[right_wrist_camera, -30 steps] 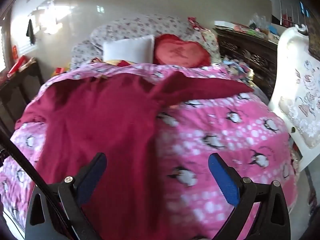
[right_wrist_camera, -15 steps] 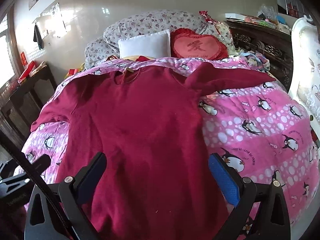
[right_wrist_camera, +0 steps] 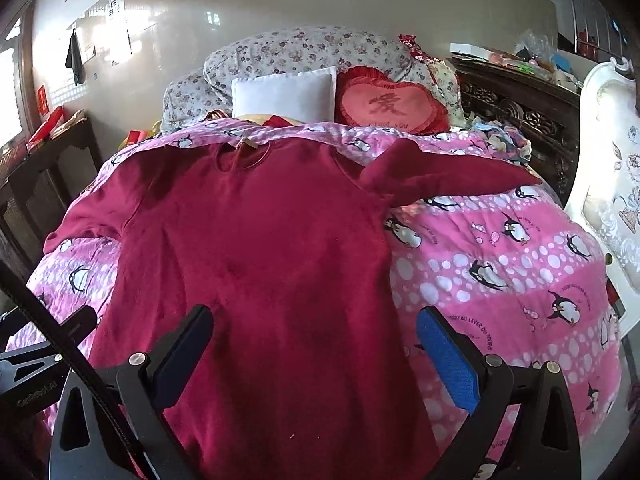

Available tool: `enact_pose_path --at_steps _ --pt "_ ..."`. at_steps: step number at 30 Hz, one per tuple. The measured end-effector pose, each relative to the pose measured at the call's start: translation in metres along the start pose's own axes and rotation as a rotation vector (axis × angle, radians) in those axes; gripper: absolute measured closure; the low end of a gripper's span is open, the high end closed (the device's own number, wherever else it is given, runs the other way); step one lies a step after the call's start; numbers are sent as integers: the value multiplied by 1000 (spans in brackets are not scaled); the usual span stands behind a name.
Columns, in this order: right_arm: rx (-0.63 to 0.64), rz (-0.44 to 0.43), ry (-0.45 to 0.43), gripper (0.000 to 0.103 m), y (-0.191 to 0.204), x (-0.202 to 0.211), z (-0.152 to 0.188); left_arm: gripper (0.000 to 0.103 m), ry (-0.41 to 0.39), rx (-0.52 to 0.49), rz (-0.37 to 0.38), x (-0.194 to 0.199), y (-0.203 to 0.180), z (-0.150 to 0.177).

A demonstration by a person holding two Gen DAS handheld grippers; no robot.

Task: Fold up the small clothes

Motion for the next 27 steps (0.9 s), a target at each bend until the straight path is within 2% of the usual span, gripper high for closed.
enact_pose_path --at_steps 19,27 --pt "4 -4 40 0 8 -23 4 0 26 10 12 -23 1 5" --pt "23 5 49 0 9 -31 3 0 62 22 12 -35 3 5"
Point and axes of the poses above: each gripper's, at about its wrist camera, not at the fingertips, and x roughly against the way its jaws point, y to its left, z to its underside, the point moved 4 cm from there along -x, roughly the way its jaws point, and after that the axes turned 1 degree about y, right-handed, at the moved point
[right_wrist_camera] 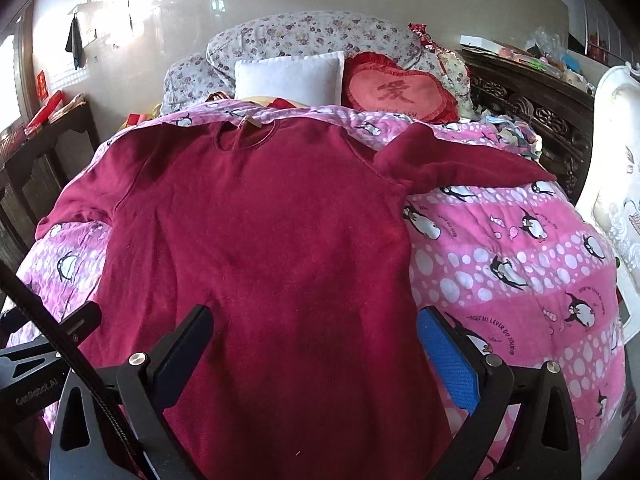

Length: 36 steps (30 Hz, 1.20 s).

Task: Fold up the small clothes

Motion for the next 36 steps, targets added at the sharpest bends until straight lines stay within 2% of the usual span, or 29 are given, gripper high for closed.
enact_pose_path --at_steps 36 --pt "15 -1 33 0 12 -29 -19 0 25 13 3 -22 1 -14"
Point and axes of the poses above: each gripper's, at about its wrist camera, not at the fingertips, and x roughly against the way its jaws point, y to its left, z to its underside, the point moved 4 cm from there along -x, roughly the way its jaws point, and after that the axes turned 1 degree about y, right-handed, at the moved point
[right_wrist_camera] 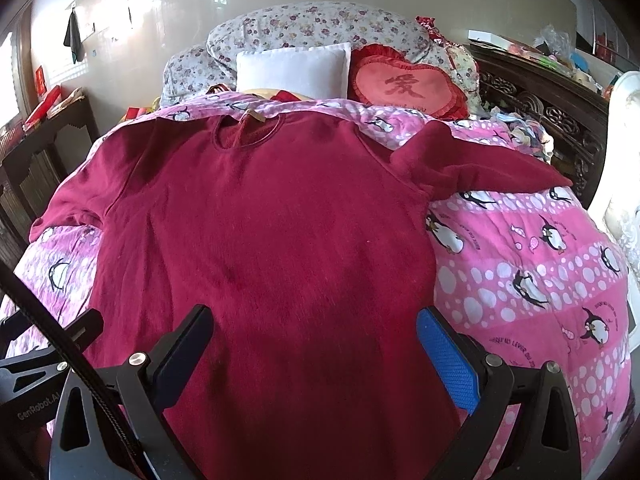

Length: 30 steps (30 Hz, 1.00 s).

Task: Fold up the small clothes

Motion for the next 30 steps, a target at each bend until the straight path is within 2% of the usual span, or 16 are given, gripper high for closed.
enact_pose_path --at_steps 16,20,24,30 --pt "30 -24 25 0 17 -18 -15 0 15 37 6 -12 14 -13" --pt "43 -54 46 0 27 -25 -20 0 16 65 7 -11 31 -23" --pt "85 -100 60 0 49 -32 -35 0 34 155 14 -11 78 -42" --pt "192 -218 16 0 110 -45 -68 0 42 484 -84 -24 212 -70"
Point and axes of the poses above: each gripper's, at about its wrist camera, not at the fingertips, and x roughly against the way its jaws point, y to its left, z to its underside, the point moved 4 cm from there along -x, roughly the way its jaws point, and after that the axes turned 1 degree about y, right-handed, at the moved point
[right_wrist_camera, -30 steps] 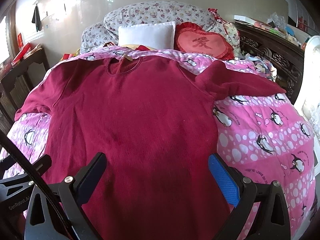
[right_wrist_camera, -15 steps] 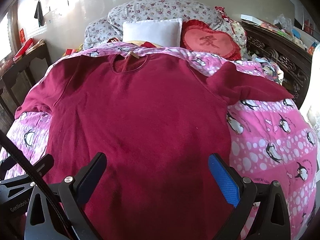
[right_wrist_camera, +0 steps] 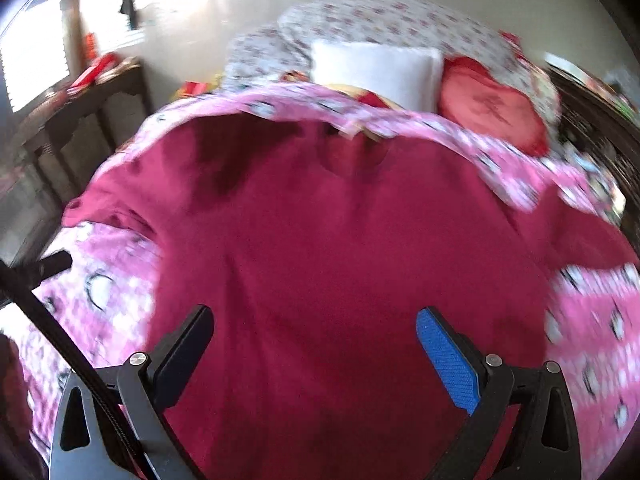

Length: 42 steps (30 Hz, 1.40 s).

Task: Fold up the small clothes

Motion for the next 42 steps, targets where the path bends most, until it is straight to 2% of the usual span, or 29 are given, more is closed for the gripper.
enact_pose_path --at_steps 4,8,11,12,16,20,21,22,23,24,26,28,31,34,37,39,42 --pt "25 -66 -8 4 31 -38 -37 0 12 192 -49 -25 56 -40" --pt "44 -55 -16 32 52 -76 -77 0 60 351 -8 -62 87 -66" --pt "41 -54 -24 52 56 -94 -96 0 106 414 19 -92 97 -73" --pt "22 -49 -29 54 56 -102 -103 0 110 421 21 -100 99 -76" --pt "7 -38 21 54 63 -141 -115 0 48 440 18 -119 101 -91" --pt "61 6 -15 49 72 -146 -119 2 20 483 31 -133 104 -103" --pt "59 -4 -15 49 71 -143 -119 10 11 467 29 -135 101 -105" --pt "45 -27 -14 48 69 -139 -118 45 2 437 30 -135 97 -108" --pt "24 -65 -7 42 63 -132 -116 88 6 404 34 -135 93 -110" --pt "13 -84 -2 35 58 -126 -114 97 23 384 45 -135 90 -110" --pt "12 -72 -14 32 46 -112 -108 96 12 374 89 -126 86 -109" --pt "22 -50 -24 32 34 -98 -103 96 -43 336 96 -98 78 -108" --pt "14 -20 -42 25 4 -71 -94 96 -133 245 164 -44 44 -112" --pt "7 34 -60 22 -27 -47 -87 96 -203 141 271 15 -9 -110" --pt "15 85 -59 21 -53 -27 -80 96 -252 -5 383 64 -84 -96" --pt "9 107 -67 19 -72 -14 -73 96 -232 -103 442 76 -133 -79" --pt "-7 131 -64 18 -101 1 -58 96 -147 -261 504 71 -215 -29"
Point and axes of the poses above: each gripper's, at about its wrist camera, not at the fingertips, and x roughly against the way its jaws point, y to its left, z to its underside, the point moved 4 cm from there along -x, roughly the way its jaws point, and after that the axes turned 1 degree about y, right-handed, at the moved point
